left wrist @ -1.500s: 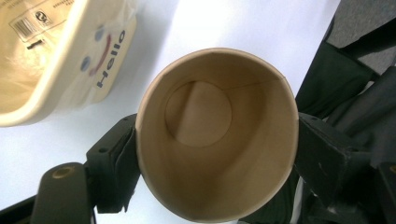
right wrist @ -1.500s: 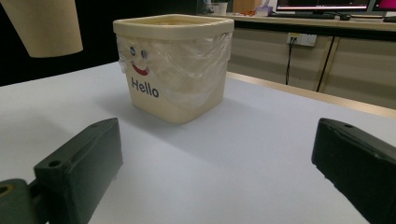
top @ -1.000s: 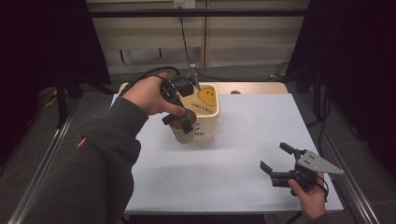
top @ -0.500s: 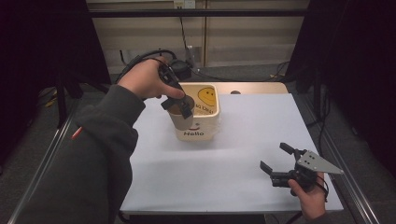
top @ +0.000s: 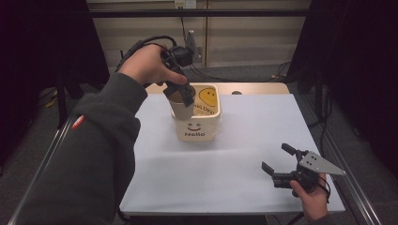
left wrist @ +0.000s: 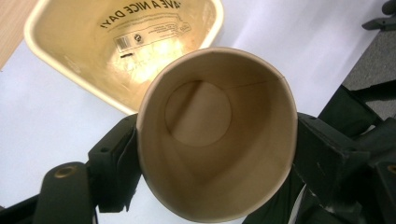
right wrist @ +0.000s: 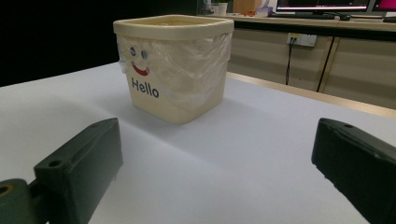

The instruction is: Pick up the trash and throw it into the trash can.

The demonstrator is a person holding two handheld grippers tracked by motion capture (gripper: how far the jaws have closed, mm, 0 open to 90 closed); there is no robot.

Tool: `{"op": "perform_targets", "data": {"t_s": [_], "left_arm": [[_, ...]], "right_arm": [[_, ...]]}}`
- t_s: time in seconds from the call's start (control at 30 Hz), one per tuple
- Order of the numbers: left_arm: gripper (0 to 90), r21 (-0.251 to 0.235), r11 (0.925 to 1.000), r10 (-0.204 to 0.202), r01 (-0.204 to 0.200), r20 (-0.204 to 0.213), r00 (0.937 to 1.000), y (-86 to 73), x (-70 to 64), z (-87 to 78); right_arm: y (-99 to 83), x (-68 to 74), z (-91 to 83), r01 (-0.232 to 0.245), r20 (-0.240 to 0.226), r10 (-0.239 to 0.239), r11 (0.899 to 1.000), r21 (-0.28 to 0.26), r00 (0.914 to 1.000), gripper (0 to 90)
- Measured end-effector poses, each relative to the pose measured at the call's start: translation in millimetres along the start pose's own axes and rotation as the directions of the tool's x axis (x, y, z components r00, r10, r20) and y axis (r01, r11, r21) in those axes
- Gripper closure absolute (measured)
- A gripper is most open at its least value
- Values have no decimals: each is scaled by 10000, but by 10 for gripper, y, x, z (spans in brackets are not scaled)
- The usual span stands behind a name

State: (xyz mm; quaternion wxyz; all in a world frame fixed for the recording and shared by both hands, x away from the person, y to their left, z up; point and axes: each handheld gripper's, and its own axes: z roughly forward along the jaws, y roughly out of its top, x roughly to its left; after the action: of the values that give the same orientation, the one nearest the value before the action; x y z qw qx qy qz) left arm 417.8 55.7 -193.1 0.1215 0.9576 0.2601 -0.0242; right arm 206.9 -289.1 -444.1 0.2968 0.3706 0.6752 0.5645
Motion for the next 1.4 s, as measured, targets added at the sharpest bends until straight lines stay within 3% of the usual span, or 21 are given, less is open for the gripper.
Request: {"op": "perform_targets", "data": {"t_s": [0.47, 0.6, 0.73, 0.8, 1.0, 1.2, 1.23, 1.4], "left_arm": [[225, -90, 9996, -279, 278, -116, 9995, 102, 152, -94], [226, 61, 9996, -265, 266, -87, 9996, 148, 184, -127], [225, -91, 9990, -438, 438, 15, 9990, 200, 212, -146], [226, -88, 9994, -327, 328, 32, 9995, 225, 238, -145], [225, -119, 9976, -687, 686, -46, 9976, 289, 296, -144], [225, -13, 9984, -564, 564, 11, 9984, 325, 360, -133], [225, -90, 9971, -760, 760, -9, 9971, 330, 365, -117], [225, 25, 9975, -706, 706, -59, 9975, 361, 451, -49]], "right_arm": [[-5, -6, 3, 92, -14, -92, 10000, 37, 10000, 14], [-5, -8, 2, 89, -18, -89, 10000, 16, 10000, 14], [-5, -10, -5, 110, 28, -110, 9999, 65, 9999, 14], [-6, -10, -5, 123, 25, -123, 9999, 67, 9999, 14], [-14, -6, -8, 66, -26, -66, 10000, 61, 10000, 14], [-19, -9, -16, 18, -39, -17, 10000, 93, 10000, 14], [-19, -10, -16, 17, -41, -16, 10000, 92, 10000, 14], [-20, -8, -7, 65, -39, -65, 9999, 82, 10000, 14]]}}
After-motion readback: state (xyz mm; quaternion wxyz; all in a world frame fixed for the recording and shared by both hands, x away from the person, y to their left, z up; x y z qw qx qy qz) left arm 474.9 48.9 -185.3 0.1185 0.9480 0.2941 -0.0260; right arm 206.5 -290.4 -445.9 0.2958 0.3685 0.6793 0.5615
